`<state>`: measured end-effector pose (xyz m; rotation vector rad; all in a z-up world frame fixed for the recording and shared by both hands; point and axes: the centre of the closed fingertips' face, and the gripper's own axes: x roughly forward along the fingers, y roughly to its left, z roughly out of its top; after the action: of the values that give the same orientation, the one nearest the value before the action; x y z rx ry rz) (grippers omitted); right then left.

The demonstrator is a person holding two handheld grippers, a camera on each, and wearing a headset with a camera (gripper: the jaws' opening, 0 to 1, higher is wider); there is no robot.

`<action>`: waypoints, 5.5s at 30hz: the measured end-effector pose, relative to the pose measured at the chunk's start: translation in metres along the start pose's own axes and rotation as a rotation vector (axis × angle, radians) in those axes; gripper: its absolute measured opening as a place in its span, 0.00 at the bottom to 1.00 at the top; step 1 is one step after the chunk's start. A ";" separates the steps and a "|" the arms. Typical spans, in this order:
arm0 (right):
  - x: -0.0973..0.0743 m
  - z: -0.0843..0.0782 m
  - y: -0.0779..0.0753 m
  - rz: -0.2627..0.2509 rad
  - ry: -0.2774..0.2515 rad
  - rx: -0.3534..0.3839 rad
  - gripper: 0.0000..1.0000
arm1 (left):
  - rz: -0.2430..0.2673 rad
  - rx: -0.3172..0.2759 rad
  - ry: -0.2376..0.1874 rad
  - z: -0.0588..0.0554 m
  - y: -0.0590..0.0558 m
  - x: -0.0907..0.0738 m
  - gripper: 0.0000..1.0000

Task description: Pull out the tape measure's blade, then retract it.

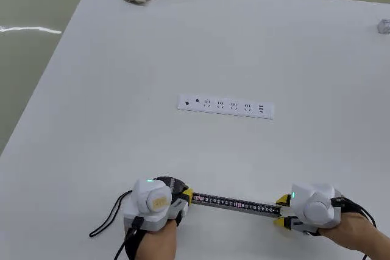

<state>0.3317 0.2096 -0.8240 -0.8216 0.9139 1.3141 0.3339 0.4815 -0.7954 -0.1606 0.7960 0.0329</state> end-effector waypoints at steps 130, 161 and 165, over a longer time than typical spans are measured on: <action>0.033 0.065 0.008 0.022 -0.037 -0.148 0.13 | -0.022 0.040 0.044 -0.001 -0.005 -0.001 0.60; 0.050 0.098 0.012 0.030 -0.063 -0.162 0.13 | -0.025 0.043 0.046 -0.002 -0.005 0.000 0.60; 0.051 0.101 0.012 0.031 -0.066 -0.163 0.13 | -0.025 0.045 0.047 -0.002 -0.005 0.000 0.60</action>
<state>0.3296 0.3232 -0.8267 -0.8869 0.7781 1.4487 0.3328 0.4760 -0.7958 -0.1294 0.8411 -0.0126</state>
